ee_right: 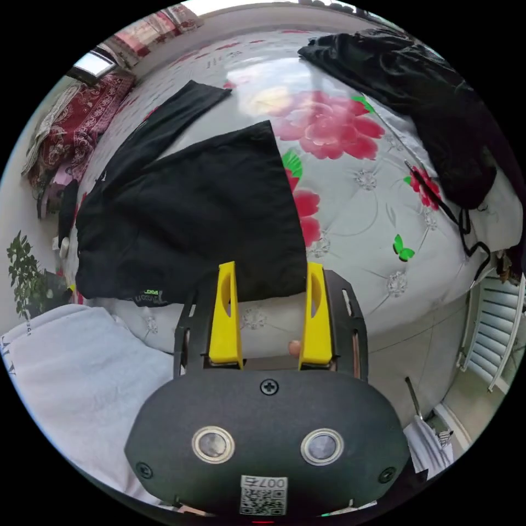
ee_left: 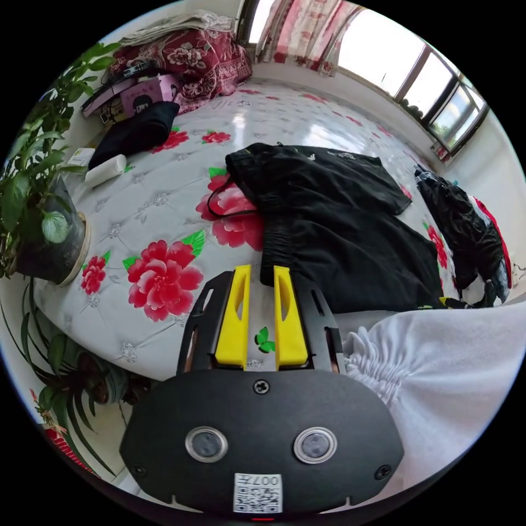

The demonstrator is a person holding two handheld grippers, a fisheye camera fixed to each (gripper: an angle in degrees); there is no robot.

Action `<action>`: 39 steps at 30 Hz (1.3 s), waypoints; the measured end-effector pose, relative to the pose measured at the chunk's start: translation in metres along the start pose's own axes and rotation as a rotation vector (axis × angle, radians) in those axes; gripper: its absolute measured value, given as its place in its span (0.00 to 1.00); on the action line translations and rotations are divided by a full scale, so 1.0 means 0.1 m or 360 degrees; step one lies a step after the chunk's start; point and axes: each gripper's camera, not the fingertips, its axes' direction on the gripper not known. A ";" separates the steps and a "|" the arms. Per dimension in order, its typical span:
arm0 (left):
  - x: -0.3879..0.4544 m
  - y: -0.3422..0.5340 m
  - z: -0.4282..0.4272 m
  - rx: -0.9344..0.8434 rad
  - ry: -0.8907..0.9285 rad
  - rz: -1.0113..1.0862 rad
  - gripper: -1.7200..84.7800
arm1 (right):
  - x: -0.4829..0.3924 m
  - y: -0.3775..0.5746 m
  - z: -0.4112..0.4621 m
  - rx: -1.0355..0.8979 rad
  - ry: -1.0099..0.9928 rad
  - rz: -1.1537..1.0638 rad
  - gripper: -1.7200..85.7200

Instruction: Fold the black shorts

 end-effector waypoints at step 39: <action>-1.85 -1.87 0.68 0.0099 0.0874 -0.0987 0.08 | -0.61 -2.44 -1.09 0.0661 -0.0885 0.0026 0.05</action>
